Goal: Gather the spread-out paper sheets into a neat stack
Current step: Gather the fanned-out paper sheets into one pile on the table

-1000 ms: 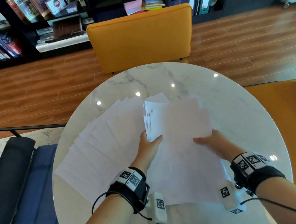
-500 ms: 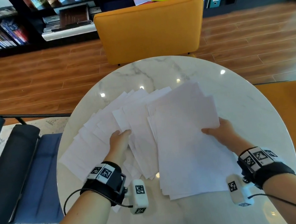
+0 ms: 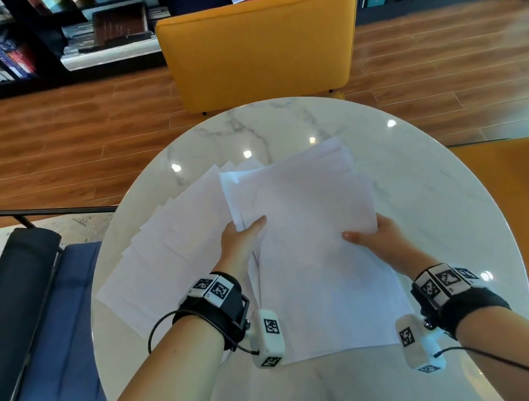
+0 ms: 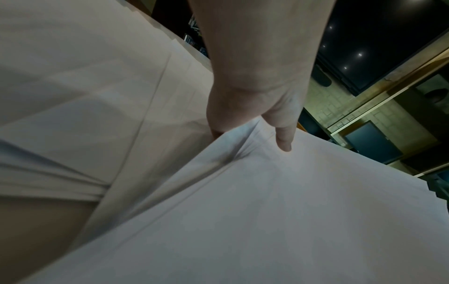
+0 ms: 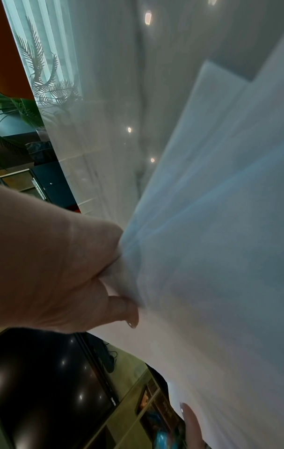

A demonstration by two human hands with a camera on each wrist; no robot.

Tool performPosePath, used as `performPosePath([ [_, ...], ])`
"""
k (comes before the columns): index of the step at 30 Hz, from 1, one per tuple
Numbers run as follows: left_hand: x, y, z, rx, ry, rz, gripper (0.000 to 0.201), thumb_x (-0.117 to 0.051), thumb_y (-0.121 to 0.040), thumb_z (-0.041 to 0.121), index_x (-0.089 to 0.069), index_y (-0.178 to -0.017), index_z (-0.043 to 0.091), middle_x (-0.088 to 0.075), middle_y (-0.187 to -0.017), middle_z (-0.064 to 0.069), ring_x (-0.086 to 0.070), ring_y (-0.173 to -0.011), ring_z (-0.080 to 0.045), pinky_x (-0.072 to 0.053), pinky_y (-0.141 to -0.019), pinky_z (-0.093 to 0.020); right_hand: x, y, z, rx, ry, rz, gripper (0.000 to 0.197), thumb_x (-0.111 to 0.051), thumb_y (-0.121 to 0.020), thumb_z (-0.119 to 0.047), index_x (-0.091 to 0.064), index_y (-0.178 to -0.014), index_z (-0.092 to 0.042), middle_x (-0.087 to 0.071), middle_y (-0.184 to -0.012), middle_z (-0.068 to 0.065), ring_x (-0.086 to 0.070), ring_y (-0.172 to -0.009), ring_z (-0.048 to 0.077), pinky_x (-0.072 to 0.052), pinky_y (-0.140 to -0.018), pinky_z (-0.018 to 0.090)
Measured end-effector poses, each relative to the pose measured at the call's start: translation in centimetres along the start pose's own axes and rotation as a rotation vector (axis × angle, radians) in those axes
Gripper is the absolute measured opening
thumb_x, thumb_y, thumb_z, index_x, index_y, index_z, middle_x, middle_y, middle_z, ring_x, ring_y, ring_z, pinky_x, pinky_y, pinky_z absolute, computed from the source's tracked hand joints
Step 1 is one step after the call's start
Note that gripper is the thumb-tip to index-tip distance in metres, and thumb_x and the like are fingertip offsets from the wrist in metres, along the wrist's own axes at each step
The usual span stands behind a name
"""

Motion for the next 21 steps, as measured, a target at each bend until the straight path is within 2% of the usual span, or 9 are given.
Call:
performPosePath([
  [3,-0.4,0.4,0.1,-0.037,0.044,-0.014,0.039,-0.077,-0.077,0.02,-0.063,-0.111,0.008,-0.07,-0.106,-0.008,-0.067,-0.087,-0.016,-0.052,-0.07,-0.024,-0.3,-0.1,-0.1,0.014,-0.011,-0.001,0.044,-0.076,-0.074,-0.013,-0.061,-0.115,-0.01,-0.069,-0.108,0.011,-0.066,-0.1,0.028,-0.053,-0.089,0.04],
  [7,-0.8,0.8,0.5,-0.104,0.055,-0.015,0.035,-0.076,-0.076,0.009,-0.063,-0.109,0.008,-0.07,-0.105,-0.01,-0.069,-0.092,-0.024,-0.055,-0.079,-0.031,-0.8,-0.2,-0.9,0.084,0.058,0.014,0.04,-0.078,-0.072,-0.015,-0.059,-0.108,-0.016,-0.06,-0.11,0.006,-0.061,-0.099,0.025,-0.05,-0.082,0.035],
  [11,-1.0,2.0,2.1,-0.273,0.001,0.001,0.035,-0.07,-0.082,0.011,-0.059,-0.116,0.012,-0.068,-0.11,-0.004,-0.065,-0.098,-0.017,-0.05,-0.087,-0.026,0.2,-0.1,-1.7,0.16,0.132,0.128,0.053,-0.08,-0.07,-0.02,-0.059,-0.117,-0.01,-0.051,-0.117,0.005,-0.057,-0.102,0.022,-0.052,-0.086,0.035],
  [12,-1.1,2.4,2.4,-0.312,0.001,0.0,0.035,-0.069,-0.083,0.012,-0.059,-0.117,0.013,-0.068,-0.111,-0.003,-0.065,-0.099,-0.015,-0.05,-0.087,-0.024,0.4,0.0,-2.0,0.192,0.109,0.135,0.051,-0.08,-0.07,-0.018,-0.059,-0.116,-0.013,-0.055,-0.112,0.003,-0.06,-0.098,0.02,-0.054,-0.081,0.031],
  [14,-1.2,3.0,3.1,-0.358,0.008,-0.007,0.033,-0.069,-0.084,0.012,-0.06,-0.115,0.014,-0.069,-0.109,-0.001,-0.065,-0.099,-0.012,-0.05,-0.087,-0.02,0.7,0.3,-2.4,0.234,0.023,0.104,0.052,-0.079,-0.071,-0.014,-0.054,-0.117,-0.02,-0.062,-0.102,-0.006,-0.064,-0.089,0.007,-0.055,-0.066,0.017],
  [16,-1.3,3.6,3.6,-0.385,0.012,-0.027,0.031,-0.07,-0.083,0.012,-0.06,-0.112,0.016,-0.069,-0.104,0.004,-0.066,-0.094,-0.005,-0.049,-0.081,-0.012,1.1,0.2,-2.4,0.224,-0.079,0.08,0.056,-0.077,-0.072,-0.009,-0.051,-0.121,-0.019,-0.065,-0.102,-0.006,-0.065,-0.083,-0.002,-0.053,-0.062,0.013],
  [17,-1.4,3.8,3.9,-0.391,0.015,-0.036,0.031,-0.071,-0.083,0.011,-0.06,-0.111,0.017,-0.069,-0.101,0.005,-0.066,-0.092,-0.003,-0.049,-0.078,-0.01,1.2,0.0,-2.2,0.2,-0.131,0.07,0.054,-0.077,-0.073,-0.007,-0.053,-0.12,-0.015,-0.067,-0.104,0.0,-0.067,-0.083,0.003,-0.056,-0.065,0.017],
  [19,-1.3,3.9,4.1,-0.389,0.025,-0.044,0.03,-0.071,-0.082,0.012,-0.061,-0.11,0.017,-0.07,-0.1,0.004,-0.067,-0.091,-0.004,-0.049,-0.077,-0.011,1.2,-0.2,-2.0,0.153,-0.206,0.024,0.046,-0.078,-0.071,-0.009,-0.061,-0.114,-0.007,-0.071,-0.106,0.013,-0.071,-0.084,0.018,-0.059,-0.078,0.036],
  [21,-1.2,4.1,4.2,-0.383,0.043,-0.039,0.03,-0.071,-0.082,0.012,-0.061,-0.111,0.016,-0.07,-0.099,0.004,-0.067,-0.09,-0.003,-0.05,-0.077,-0.011,0.9,-0.1,-1.6,0.097,-0.29,-0.036,0.053,-0.085,-0.06,-0.022,-0.066,-0.107,-0.004,-0.071,-0.106,0.018,-0.071,-0.085,0.025,-0.058,-0.081,0.042],
])
Point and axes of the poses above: each hand's wrist, its own y-axis away from the middle knuckle, its own x-axis out of the back of the hand, z = x × y, the point moved 8 cm from there along -y, towards the middle knuckle
